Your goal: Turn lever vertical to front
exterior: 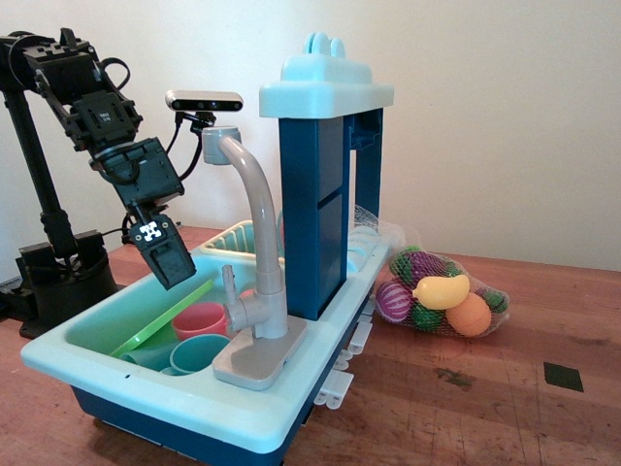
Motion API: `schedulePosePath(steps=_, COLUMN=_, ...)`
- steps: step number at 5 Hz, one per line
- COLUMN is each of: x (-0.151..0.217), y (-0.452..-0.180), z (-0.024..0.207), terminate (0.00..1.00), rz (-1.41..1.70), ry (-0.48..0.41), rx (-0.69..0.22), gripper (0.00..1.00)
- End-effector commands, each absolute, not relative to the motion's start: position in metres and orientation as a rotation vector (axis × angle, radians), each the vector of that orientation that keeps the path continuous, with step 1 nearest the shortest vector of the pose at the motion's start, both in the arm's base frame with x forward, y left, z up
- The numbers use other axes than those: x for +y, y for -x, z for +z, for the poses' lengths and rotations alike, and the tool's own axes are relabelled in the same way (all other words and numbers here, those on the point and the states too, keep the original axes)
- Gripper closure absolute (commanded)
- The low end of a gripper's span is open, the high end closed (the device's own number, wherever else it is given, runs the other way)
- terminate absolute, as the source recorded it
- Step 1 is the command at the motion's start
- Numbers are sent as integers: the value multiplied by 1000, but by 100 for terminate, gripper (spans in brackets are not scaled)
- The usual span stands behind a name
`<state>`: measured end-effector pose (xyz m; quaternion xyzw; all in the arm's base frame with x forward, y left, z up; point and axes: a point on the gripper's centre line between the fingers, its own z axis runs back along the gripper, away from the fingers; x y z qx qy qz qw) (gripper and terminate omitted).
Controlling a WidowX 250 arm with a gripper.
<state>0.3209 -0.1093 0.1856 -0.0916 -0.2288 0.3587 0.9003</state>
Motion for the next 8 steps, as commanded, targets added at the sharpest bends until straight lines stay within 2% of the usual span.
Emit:
schedulePosePath(steps=1, x=-109, y=-321, z=186, terminate=0, rz=742, ry=190, rx=-473, gripper=0)
schedulePosePath(steps=2, x=-122, y=-336, z=190, terminate=0, rz=702, ry=209, rx=-471, gripper=0)
schedulePosePath(steps=4, x=-152, y=-388, z=203, terminate=0, rz=647, ry=285, rx=-536, gripper=0)
schedulePosePath(steps=6, x=-170, y=-435, z=216, terminate=0, rz=563, ry=333, rx=-565, gripper=0)
schedulePosePath(steps=7, x=-170, y=-435, z=214, terminate=0, rz=555, ry=336, rx=-556, gripper=0)
schedulePosePath(steps=8, x=-146, y=-420, z=218, terminate=0, rz=583, ry=309, rx=-581, gripper=0)
